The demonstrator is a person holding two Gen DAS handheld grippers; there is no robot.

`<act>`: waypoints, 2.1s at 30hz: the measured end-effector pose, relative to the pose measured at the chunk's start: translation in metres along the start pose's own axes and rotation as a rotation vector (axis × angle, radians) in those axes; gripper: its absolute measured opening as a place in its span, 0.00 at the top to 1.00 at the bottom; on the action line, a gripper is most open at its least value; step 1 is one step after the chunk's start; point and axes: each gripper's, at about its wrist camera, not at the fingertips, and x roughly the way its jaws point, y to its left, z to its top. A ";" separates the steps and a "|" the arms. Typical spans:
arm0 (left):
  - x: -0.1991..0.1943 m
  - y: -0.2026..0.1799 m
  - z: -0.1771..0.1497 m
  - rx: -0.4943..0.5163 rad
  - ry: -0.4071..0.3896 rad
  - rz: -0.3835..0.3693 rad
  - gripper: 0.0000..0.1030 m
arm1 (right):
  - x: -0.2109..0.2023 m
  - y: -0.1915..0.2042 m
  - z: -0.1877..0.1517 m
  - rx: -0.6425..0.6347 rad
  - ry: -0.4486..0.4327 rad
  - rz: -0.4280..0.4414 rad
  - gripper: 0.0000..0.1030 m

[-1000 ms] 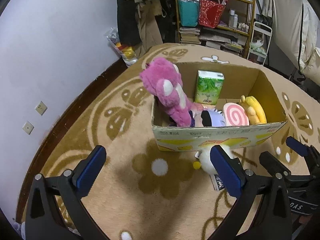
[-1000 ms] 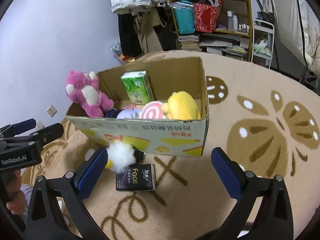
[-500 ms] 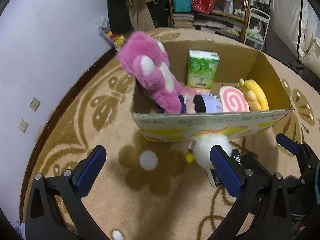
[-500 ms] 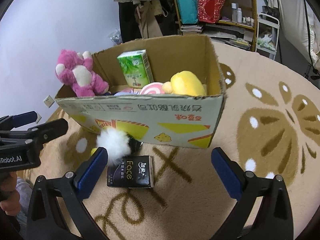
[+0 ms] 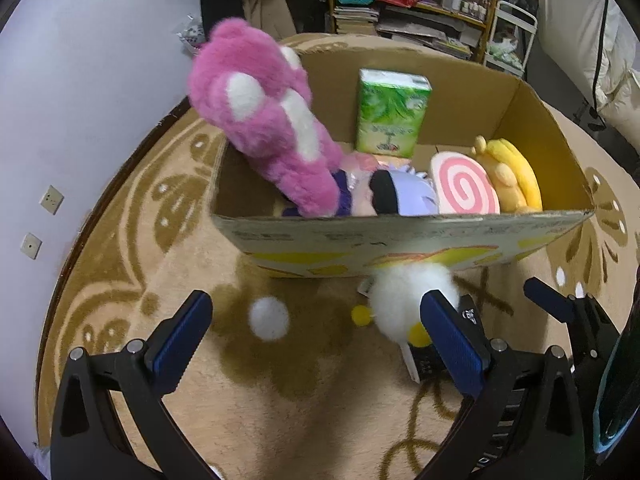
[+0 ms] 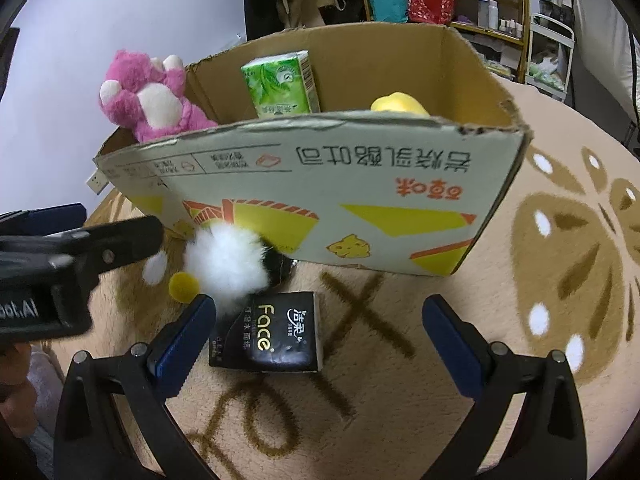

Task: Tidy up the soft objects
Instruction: 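Lower left tool onto white pompom toy while right tool lowers onto black Face packet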

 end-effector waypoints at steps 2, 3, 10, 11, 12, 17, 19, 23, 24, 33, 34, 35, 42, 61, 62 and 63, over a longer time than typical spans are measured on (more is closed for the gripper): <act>0.003 -0.004 0.000 0.009 0.006 -0.015 0.00 | 0.002 0.001 0.000 0.001 0.004 0.002 0.00; 0.004 -0.006 0.000 0.014 0.009 -0.021 0.00 | 0.004 0.002 0.002 0.001 0.006 0.002 0.00; 0.025 -0.014 0.000 0.013 0.062 -0.074 0.00 | 0.009 -0.004 0.005 -0.004 0.028 0.006 0.00; 0.029 -0.014 0.000 0.010 0.071 -0.074 0.00 | 0.010 -0.004 0.005 -0.008 0.034 0.008 0.00; 0.033 -0.014 0.000 0.006 0.080 -0.075 0.00 | 0.011 -0.004 0.004 -0.010 0.038 0.008 0.00; 0.045 -0.014 0.000 -0.013 0.100 -0.089 0.00 | 0.018 -0.002 0.002 -0.031 0.065 0.014 0.00; 0.049 -0.015 0.000 -0.019 0.098 -0.109 0.03 | 0.023 0.002 -0.003 -0.039 0.071 0.014 0.00; 0.056 -0.014 -0.004 -0.046 0.119 -0.163 0.12 | 0.026 0.006 -0.007 -0.034 0.071 0.014 0.00; 0.056 -0.013 -0.004 -0.051 0.117 -0.168 0.15 | 0.026 0.005 -0.007 -0.028 0.070 0.015 0.00; 0.047 -0.020 0.000 -0.031 0.087 -0.268 0.75 | 0.027 0.014 -0.012 -0.042 0.066 0.018 0.00; 0.046 -0.022 0.000 -0.023 0.086 -0.280 0.80 | 0.027 0.014 -0.012 -0.042 0.065 0.018 0.00; 0.044 -0.023 -0.001 -0.017 0.083 -0.274 0.80 | 0.027 0.015 -0.012 -0.041 0.063 0.020 0.00; 0.031 -0.021 -0.008 0.008 0.056 -0.223 0.99 | 0.023 0.015 -0.013 -0.051 0.058 0.033 0.00; 0.044 0.004 -0.015 -0.112 0.085 -0.257 0.93 | 0.030 0.032 -0.012 -0.093 0.060 -0.018 0.33; 0.045 0.004 -0.015 -0.114 0.087 -0.256 0.92 | 0.028 0.026 -0.012 -0.084 0.057 -0.023 0.33; 0.046 0.003 -0.014 -0.114 0.087 -0.252 0.88 | 0.027 0.024 -0.011 -0.078 0.056 -0.026 0.33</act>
